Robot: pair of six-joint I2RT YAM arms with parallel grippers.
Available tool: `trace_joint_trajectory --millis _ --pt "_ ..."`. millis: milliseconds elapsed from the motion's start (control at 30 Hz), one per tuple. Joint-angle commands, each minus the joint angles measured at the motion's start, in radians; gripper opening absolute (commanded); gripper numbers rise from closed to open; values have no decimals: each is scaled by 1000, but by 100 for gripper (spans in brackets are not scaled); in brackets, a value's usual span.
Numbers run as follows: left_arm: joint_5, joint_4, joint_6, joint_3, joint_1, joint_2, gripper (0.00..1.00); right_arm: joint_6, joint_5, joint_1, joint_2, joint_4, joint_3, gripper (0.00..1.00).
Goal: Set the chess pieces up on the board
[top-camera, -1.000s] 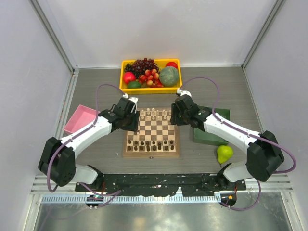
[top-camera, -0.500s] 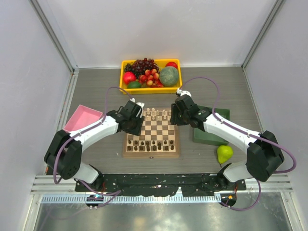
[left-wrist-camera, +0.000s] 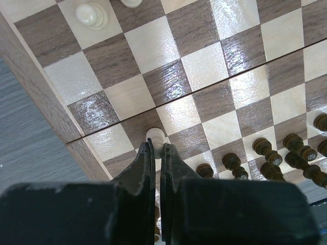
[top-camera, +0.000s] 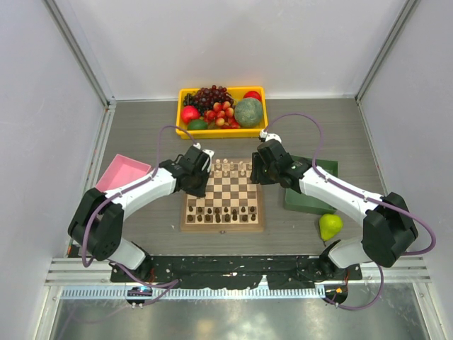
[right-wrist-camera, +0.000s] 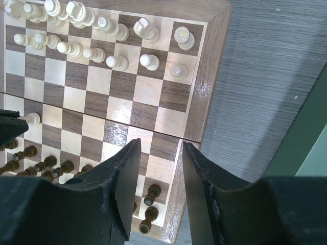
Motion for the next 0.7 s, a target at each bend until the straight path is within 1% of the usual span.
trace_joint_trajectory --millis 0,100,267,500,667 --pt "-6 -9 26 43 1 -8 2 -9 2 2 4 27 31 45" --pt "-47 -26 41 60 11 -16 0 -10 5 2 2 26 30 45" --pt "-44 -36 69 106 73 -22 0 -13 11 2 -5 24 25 45" --pt "-40 -53 98 179 137 31 0 -7 15 2 -21 26 19 45" --pt "-44 -47 101 205 154 81 0 -7 20 2 -25 24 14 45"
